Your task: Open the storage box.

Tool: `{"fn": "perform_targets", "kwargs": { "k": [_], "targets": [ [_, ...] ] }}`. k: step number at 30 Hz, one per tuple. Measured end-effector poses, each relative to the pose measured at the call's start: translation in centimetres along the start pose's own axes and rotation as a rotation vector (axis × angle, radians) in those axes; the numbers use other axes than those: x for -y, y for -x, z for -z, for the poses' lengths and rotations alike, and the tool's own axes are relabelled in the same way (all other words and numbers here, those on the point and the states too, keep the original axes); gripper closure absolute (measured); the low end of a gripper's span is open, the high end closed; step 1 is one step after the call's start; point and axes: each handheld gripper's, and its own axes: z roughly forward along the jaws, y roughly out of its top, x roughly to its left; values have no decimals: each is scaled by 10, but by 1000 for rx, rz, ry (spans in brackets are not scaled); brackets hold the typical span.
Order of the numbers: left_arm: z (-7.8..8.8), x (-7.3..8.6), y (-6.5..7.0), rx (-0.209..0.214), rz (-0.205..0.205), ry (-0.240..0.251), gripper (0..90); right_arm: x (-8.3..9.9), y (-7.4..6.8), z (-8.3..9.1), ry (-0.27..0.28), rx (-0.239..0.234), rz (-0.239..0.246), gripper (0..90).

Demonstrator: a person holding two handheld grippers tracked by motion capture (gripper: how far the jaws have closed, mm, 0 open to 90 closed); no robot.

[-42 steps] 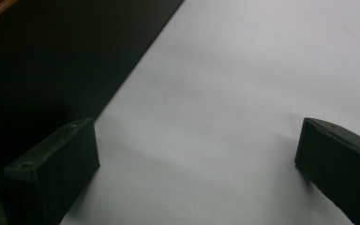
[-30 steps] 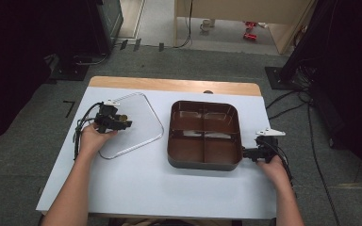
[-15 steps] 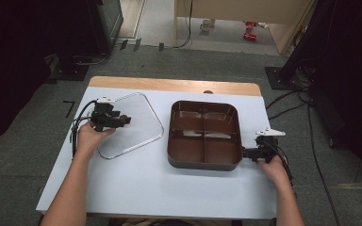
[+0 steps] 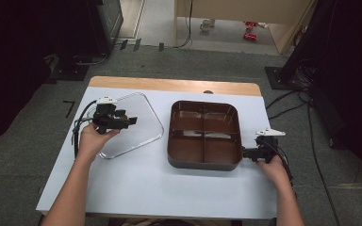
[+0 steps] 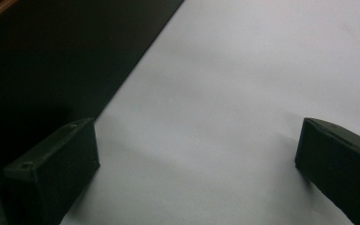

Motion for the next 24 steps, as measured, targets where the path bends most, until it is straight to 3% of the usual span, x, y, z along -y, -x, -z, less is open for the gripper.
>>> {"fn": "perform_targets", "kwargs": {
  "k": [4, 5, 7, 8, 10, 19, 21, 22, 24],
  "targets": [
    [-3, 0, 16, 0, -59, -43, 280, 0, 0, 0, 0, -1, 0, 0],
    [-4, 1, 20, 19, -63, -52, 273, 0, 0, 0, 0, 0, 0, 0],
    [-4, 1, 22, 33, -59, -49, 272, 0, 0, 0, 0, -1, 1, 0],
    [-5, 3, 28, 65, -36, -18, 272, 0, 0, 0, 0, -1, 1, 0],
    [-6, 5, 33, 83, -27, -21, 273, 0, 0, 0, 0, 0, 0, 0],
    [-10, 18, 61, 84, -80, -15, 246, 0, 0, 0, 0, -1, 1, 0],
    [-13, 27, 72, 68, -121, -18, 242, 0, 0, 0, 0, -1, 0, 0],
    [-13, 27, 72, 68, -121, -18, 240, 0, 0, 0, 0, -1, 0, 0],
    [-16, 36, 82, 90, -129, -40, 237, 0, 0, 0, -1, -1, -1, 0]
  ]
}}
